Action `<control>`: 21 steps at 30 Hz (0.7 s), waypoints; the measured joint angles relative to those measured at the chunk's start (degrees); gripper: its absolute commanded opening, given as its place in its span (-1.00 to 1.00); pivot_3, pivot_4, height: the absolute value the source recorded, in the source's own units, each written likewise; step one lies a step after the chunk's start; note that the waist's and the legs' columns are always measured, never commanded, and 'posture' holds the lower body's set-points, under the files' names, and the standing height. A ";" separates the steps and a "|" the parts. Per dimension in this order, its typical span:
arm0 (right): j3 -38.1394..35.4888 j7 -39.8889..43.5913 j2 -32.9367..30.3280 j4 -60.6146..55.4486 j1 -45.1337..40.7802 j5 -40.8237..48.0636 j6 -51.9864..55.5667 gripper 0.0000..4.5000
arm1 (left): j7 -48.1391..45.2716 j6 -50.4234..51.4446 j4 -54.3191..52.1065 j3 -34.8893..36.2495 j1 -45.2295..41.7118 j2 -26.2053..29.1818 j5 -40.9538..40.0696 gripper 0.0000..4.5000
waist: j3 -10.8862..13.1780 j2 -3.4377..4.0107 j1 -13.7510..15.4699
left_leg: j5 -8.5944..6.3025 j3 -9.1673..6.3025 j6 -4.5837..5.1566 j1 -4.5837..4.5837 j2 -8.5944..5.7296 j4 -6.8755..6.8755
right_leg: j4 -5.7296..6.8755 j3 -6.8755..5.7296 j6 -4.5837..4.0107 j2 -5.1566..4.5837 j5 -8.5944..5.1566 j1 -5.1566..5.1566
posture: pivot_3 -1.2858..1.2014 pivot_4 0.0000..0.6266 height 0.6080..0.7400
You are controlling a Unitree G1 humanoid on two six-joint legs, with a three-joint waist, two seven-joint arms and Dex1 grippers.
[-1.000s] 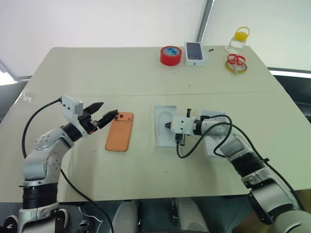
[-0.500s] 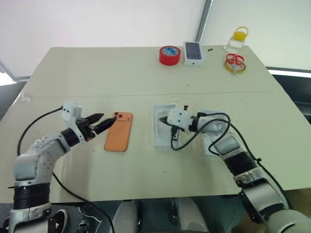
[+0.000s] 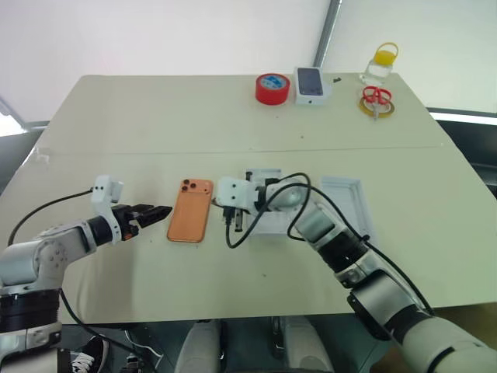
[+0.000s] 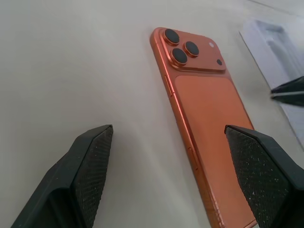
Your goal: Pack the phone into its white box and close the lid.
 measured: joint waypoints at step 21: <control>3.16 -2.28 1.45 7.30 -1.92 -6.02 -4.21 -0.98 | 6.99 10.83 -3.40 -1.41 -4.71 -9.40 -1.64 0.76 | -0.30 0.33 0.28 | -0.02 -0.06 0.00 0.82 -0.19 -0.16 | -0.06 -0.02 -0.14 -0.13 -0.10 0.80 | 0.03 -0.52 0.98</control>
